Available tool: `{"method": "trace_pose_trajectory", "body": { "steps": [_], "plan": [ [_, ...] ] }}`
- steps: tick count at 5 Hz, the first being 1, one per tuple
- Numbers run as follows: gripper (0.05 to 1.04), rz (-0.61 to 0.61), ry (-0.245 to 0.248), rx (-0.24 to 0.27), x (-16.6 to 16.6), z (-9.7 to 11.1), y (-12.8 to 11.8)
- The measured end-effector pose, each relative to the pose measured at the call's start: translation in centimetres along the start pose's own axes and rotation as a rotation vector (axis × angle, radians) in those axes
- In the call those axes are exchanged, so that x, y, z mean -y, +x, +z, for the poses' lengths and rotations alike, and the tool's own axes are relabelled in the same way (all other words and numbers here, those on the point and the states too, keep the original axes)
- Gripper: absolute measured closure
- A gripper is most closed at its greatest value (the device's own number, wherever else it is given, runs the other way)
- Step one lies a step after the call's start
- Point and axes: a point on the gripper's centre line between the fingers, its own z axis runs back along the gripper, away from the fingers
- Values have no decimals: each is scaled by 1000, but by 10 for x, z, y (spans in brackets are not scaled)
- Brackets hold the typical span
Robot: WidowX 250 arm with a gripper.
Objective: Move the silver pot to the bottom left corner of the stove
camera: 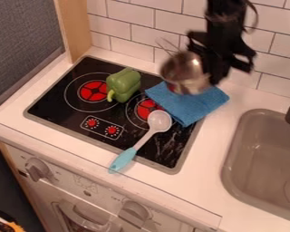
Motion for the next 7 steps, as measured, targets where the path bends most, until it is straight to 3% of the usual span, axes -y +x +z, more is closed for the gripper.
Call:
{"method": "trace_pose_trajectory", "body": {
  "steps": [1, 2, 3, 4, 7],
  "plan": [
    [1001, 127, 32, 70, -45, 38, -40],
    [1001, 158, 61, 58, -71, 45, -77],
    [1001, 216, 114, -19, -97, 34, -103],
    [1002, 248, 134, -78, -113, 14, -117],
    [1002, 268, 193, -205, -139, -20, -131]
  ]
}}
